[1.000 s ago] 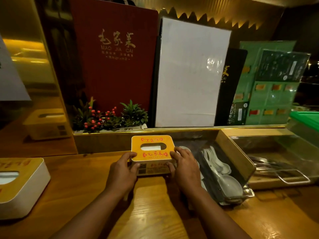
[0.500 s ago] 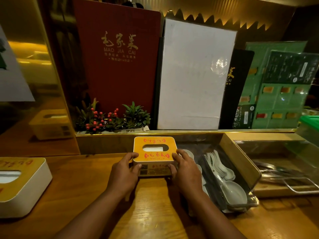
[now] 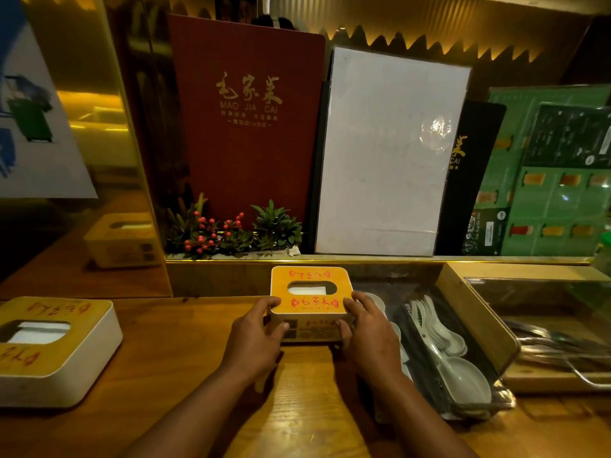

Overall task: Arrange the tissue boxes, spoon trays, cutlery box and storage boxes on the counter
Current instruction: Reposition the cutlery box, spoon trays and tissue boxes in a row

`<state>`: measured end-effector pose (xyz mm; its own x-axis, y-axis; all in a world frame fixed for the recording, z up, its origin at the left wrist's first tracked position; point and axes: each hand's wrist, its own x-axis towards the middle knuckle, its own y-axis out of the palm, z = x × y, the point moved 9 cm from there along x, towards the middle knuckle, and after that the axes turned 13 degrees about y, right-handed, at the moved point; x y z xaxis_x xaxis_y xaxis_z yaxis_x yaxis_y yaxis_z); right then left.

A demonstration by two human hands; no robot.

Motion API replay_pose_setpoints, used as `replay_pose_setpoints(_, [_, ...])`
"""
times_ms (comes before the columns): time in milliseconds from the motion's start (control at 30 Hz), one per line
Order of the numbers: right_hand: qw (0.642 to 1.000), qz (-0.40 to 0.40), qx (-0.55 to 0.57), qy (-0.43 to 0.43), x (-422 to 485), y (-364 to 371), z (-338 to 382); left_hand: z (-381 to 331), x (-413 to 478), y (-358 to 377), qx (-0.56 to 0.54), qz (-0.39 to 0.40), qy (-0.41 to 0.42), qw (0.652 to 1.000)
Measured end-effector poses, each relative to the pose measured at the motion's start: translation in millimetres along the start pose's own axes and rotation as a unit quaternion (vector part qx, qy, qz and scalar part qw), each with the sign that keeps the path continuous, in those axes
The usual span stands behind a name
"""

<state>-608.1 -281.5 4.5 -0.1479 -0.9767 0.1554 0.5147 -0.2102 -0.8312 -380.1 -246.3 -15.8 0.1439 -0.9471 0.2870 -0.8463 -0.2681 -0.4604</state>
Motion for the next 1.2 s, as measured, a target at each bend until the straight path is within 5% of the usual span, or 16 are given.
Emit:
replay_pose_setpoints(367, [0.999, -0.011, -0.030, -0.033, -21, -7, 47, 8, -29, -42, -0.002, 0.054, 0.023, 0.998])
replay_pose_setpoints(600, [0.983, 0.043, 0.135, -0.120, -97, 46, 167, 12, -56, -187, 0.088, -0.016, 0.079, 0.993])
replay_pose_setpoints(700, [0.974, 0.075, 0.132, -0.167, -136, 85, 229, 24, -71, -264, 0.142, -0.087, 0.110, 0.980])
replay_pose_setpoints(867, [0.973, 0.100, 0.066, -0.195, -183, 149, 313, 98, -84, -374, 0.223, -0.148, 0.021, 0.963])
replay_pose_setpoints(1000, [0.979, 0.070, 0.019, -0.192, -198, 167, 336, 163, -88, -395, 0.117, -0.107, -0.100, 0.982])
replay_pose_setpoints(1200, [0.984, 0.019, -0.033, -0.173, -183, 156, 310, 160, -74, -343, 0.040, -0.028, -0.040, 0.998])
